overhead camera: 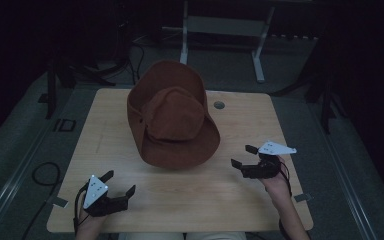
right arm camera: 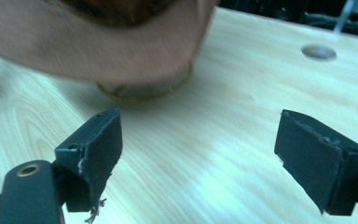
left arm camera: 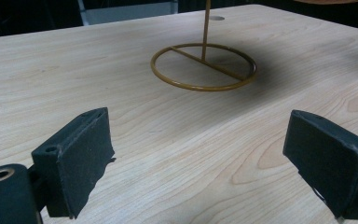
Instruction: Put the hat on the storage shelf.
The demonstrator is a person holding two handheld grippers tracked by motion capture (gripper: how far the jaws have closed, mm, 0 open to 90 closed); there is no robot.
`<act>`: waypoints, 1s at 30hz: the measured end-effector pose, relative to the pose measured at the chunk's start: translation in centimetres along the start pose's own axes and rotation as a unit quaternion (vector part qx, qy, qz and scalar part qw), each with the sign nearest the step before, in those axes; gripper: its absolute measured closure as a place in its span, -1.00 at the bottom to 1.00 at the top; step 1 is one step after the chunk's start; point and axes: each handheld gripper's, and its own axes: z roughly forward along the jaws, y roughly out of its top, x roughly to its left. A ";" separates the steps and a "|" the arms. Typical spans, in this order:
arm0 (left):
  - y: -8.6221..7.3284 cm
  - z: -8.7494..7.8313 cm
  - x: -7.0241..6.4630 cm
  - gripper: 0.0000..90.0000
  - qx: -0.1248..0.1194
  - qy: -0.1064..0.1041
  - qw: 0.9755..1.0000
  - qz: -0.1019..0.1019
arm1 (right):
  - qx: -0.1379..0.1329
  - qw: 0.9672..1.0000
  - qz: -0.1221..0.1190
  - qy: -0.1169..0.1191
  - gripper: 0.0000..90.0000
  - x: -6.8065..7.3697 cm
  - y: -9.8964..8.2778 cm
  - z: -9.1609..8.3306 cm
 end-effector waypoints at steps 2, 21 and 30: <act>0.0 0.0 0.0 -0.81 -0.001 -0.001 1.000 0.000 | 0.004 1.000 0.006 -0.007 -0.67 -0.4 -1.1 -0.3; 0.0 0.0 -0.2 -0.81 0.001 -0.003 1.000 0.000 | 0.028 0.996 0.048 -0.072 -0.67 -2.9 -7.0 -4.4; 0.0 0.1 -0.2 -0.81 0.002 -0.003 1.000 0.001 | 0.024 0.991 0.067 -0.112 -0.67 -3.7 -8.5 -6.0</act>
